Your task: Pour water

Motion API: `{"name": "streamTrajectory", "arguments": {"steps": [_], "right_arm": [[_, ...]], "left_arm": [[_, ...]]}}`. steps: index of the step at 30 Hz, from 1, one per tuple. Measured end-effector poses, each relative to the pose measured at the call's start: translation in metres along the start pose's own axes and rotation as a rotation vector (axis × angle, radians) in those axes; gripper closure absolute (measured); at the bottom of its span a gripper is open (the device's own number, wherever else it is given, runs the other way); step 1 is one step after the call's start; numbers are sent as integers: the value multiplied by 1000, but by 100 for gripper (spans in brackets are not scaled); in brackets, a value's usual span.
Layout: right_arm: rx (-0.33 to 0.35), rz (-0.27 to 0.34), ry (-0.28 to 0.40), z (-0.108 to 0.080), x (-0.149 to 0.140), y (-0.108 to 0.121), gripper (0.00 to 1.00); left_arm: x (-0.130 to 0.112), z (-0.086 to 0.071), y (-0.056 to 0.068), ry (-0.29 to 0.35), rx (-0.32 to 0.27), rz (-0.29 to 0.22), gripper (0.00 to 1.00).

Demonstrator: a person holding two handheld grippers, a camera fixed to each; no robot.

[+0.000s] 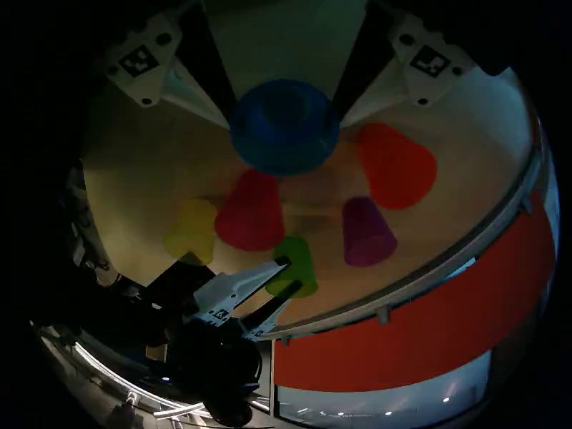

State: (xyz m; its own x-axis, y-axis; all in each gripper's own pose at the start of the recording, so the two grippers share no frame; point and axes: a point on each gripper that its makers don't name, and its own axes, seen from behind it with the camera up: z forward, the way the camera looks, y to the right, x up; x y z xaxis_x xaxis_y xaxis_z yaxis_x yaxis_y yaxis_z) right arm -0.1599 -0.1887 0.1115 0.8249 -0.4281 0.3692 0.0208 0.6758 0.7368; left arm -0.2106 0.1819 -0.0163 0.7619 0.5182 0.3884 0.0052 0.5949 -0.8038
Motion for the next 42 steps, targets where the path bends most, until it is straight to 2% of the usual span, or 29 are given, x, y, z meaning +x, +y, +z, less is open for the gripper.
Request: {"name": "streamTrajectory", "arguments": {"steps": [6,17,32,42], "right_arm": [[-14,-3,29,-19,9,-2,9],[-47,-13,114,-60,35,-8,9],[-78,-29,288,-115,77,-30,9],[-90,-24,412,-135,97,-43,9]], "left_arm": [[14,-8,2,36,3,-10,15],[48,-33,3,121,54,-24,15],[95,-70,-2,264,125,-51,15],[112,-80,-9,336,159,-71,15]]}}
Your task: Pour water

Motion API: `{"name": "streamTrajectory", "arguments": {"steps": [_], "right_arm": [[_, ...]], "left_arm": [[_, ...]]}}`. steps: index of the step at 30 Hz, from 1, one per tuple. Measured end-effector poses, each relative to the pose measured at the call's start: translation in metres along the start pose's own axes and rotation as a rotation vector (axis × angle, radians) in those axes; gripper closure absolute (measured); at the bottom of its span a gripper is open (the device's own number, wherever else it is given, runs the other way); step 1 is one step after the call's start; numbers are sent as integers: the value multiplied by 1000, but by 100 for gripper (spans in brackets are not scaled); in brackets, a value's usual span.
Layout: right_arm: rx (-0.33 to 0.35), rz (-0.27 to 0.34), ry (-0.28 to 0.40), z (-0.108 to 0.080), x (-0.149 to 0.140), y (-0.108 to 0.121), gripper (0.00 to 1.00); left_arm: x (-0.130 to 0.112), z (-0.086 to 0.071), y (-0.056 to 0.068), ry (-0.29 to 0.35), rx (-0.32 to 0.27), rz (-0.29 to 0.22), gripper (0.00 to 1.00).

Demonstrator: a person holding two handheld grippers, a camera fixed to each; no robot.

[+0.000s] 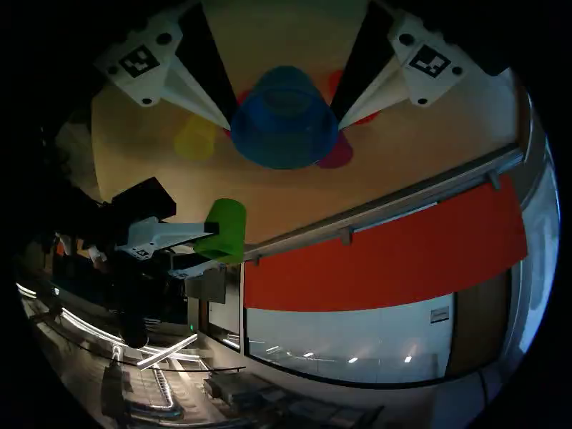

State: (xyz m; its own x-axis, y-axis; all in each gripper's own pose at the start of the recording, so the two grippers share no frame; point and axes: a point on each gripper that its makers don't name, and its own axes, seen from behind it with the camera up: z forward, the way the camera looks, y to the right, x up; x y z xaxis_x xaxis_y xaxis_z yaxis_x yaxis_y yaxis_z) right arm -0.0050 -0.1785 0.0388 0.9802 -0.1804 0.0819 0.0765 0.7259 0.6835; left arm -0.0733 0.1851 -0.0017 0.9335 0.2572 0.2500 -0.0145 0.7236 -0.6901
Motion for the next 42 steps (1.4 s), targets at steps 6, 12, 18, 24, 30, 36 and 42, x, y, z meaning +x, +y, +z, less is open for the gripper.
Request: {"name": "streamTrajectory", "arguments": {"steps": [6,12,18,24,30,36,42], "right_arm": [[-10,16,60,-4,12,-3,9],[-21,29,110,-8,24,-4,9],[-21,32,141,-12,32,-8,9],[-21,27,153,-14,37,-10,9],[-18,28,159,-16,40,-11,9],[-8,28,159,-17,39,-14,9],[8,36,159,-16,37,-18,9]], "left_arm": [[14,-1,-2,52,13,-2,15],[27,-3,-4,104,25,-19,15],[39,-6,-3,146,28,-28,15],[54,-9,-2,185,32,-24,15],[71,-15,-2,221,37,-16,15],[85,-17,-1,239,42,11,15],[100,-21,-3,262,51,32,15]]}}
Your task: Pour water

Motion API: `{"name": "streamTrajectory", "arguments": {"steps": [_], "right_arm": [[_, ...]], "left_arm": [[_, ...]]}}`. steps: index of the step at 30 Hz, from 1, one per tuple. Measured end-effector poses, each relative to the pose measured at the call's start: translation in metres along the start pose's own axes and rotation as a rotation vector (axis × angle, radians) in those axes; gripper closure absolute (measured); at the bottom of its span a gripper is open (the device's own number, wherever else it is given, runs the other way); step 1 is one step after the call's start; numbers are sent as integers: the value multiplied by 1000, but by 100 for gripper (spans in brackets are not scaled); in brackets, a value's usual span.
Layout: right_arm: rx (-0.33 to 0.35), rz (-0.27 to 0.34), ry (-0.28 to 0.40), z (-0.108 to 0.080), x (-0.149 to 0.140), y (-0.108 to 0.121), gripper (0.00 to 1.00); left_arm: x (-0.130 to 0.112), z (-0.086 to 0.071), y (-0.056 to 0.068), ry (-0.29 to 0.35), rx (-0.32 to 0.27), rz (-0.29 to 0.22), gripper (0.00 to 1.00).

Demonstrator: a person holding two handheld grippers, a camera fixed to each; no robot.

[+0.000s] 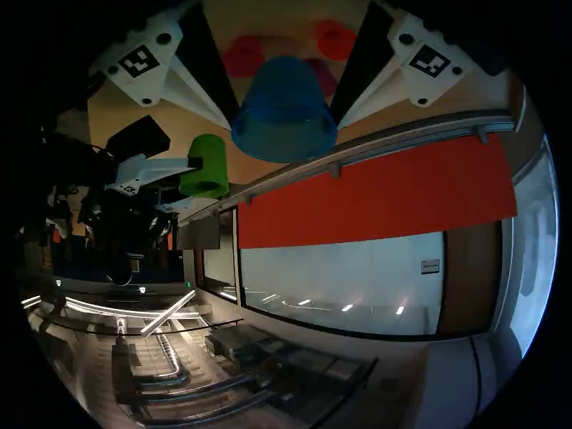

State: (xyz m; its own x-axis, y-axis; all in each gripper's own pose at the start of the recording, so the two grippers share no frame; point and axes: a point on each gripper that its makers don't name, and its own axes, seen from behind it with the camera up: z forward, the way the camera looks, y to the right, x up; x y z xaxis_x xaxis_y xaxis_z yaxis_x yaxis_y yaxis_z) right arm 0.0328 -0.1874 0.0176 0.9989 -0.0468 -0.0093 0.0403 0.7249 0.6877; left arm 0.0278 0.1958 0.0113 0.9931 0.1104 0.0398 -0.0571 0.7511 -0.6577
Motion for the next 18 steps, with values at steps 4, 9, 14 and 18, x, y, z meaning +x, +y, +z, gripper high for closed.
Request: {"name": "streamTrajectory", "arguments": {"steps": [4,9,14,18], "right_arm": [[8,4,-2,1,-2,-2,9],[29,14,-1,2,-2,-8,9],[48,16,-1,4,-3,-15,9],[65,16,0,6,-3,-22,9]], "left_arm": [[10,-1,-4,17,10,14,15],[23,-2,-8,33,23,52,15],[40,-2,-10,47,31,108,15],[54,-1,-13,53,48,165,15]]}}
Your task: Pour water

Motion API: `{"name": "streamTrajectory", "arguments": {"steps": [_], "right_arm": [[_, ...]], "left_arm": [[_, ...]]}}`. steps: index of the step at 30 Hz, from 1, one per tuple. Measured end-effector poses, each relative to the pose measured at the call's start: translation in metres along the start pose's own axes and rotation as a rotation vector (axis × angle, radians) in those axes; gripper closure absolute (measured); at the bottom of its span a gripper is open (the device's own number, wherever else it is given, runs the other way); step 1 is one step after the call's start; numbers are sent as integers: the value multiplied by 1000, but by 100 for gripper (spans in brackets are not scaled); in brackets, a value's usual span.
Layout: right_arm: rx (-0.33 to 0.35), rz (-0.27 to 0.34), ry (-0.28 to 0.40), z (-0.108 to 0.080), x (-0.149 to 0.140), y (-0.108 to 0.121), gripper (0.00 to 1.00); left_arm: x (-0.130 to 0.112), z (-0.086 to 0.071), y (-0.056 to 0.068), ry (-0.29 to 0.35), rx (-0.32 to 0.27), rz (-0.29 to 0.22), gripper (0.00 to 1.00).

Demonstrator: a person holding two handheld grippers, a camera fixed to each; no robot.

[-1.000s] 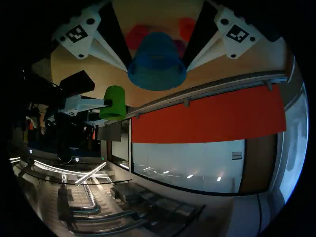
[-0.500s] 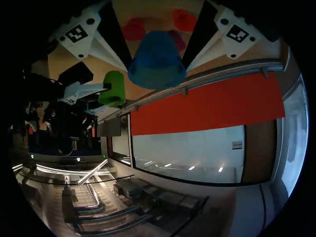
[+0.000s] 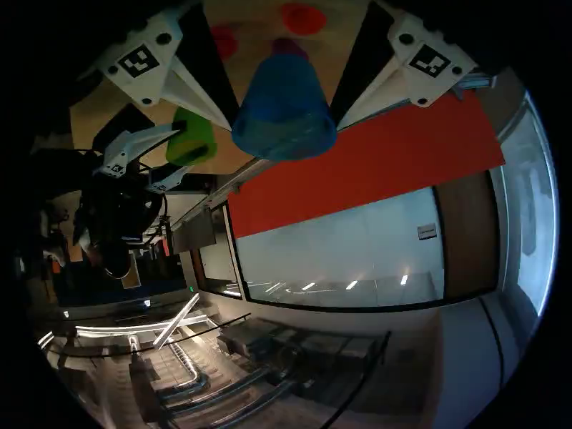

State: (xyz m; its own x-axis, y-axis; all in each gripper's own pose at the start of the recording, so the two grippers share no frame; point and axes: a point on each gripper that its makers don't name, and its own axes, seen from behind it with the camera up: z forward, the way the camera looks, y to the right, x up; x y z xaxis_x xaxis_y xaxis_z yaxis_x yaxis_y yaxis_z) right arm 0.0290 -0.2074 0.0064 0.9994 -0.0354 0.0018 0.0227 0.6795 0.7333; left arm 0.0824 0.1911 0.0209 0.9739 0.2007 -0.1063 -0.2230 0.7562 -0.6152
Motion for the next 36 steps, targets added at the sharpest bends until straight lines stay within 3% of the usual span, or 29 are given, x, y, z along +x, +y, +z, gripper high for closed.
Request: {"name": "streamTrajectory", "arguments": {"steps": [14,36], "right_arm": [[49,7,8,14,0,-20,9],[111,5,2,34,-6,-44,9]], "left_arm": [[38,6,-8,7,40,177,15],[73,11,3,3,66,437,15]]}}
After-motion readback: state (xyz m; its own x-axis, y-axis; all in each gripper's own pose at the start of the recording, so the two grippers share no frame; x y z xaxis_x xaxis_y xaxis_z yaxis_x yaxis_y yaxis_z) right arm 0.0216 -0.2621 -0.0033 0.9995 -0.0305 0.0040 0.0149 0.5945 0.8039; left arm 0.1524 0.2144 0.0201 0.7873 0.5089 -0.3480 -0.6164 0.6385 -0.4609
